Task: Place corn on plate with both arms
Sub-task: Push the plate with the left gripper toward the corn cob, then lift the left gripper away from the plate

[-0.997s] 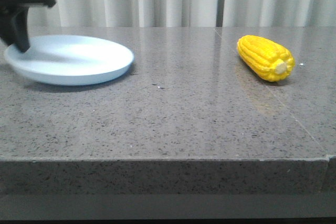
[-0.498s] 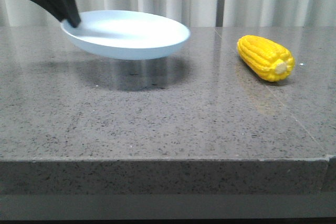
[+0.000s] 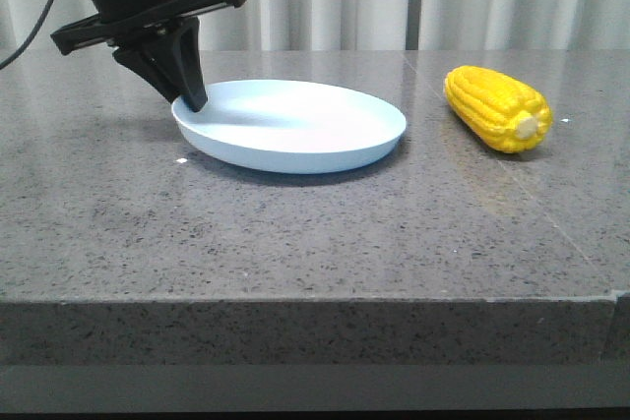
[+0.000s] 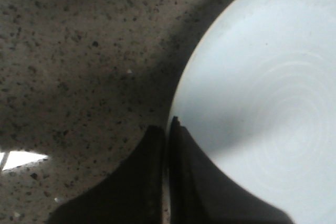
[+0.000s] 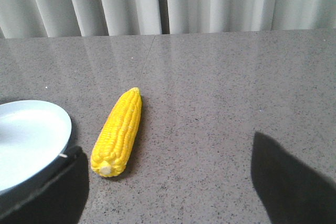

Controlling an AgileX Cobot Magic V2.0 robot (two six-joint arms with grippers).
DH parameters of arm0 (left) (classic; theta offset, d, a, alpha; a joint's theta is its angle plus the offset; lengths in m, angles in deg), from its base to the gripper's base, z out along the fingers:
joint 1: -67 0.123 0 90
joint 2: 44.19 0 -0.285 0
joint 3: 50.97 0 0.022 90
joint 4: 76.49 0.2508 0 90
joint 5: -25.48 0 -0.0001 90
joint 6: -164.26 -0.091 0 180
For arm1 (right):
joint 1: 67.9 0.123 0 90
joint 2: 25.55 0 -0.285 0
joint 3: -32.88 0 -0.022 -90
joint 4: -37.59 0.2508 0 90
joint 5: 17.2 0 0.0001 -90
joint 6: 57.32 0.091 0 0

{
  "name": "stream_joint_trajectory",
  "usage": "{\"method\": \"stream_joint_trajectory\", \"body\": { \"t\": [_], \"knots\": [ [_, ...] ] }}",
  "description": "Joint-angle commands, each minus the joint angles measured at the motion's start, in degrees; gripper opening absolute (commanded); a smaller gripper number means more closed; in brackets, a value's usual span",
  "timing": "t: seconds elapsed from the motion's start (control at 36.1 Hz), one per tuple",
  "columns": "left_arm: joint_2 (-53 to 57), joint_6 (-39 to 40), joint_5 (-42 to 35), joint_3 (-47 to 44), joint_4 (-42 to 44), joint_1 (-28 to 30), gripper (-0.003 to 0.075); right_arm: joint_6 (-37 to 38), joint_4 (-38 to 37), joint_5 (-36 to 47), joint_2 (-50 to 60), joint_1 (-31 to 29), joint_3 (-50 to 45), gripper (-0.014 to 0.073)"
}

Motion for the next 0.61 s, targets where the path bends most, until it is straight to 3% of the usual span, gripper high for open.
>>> {"method": "stream_joint_trajectory", "body": {
  "t": [0.0,0.14,0.3,0.44,0.58],
  "knots": [
    [3.2,-0.2,-1.7,2.1,-1.5,-0.4,0.0160,-0.6,-0.1,5.0,-0.7,-0.3,2.0,0.0647],
    [3.7,-0.2,-1.7,3.2,-0.1,-0.4,0.0328,-0.6,-0.1,5.0,-0.7,-0.3,2.0,0.0647],
    [7.6,0.2,-2.1,3.7,7.1,-0.3,0.0351,-0.6,-0.1,5.0,-0.7,-0.3,2.0,0.0647],
    [11.4,2.4,-1.3,3.7,14.6,0.1,0.0280,-0.6,-0.1,5.0,-0.7,-0.3,2.0,0.0647],
    [15.6,4.9,-1.5,2.0,19.0,2.1,0.0075,-0.6,-0.1,5.0,-0.7,-0.3,2.0,0.0647]
  ]
}}
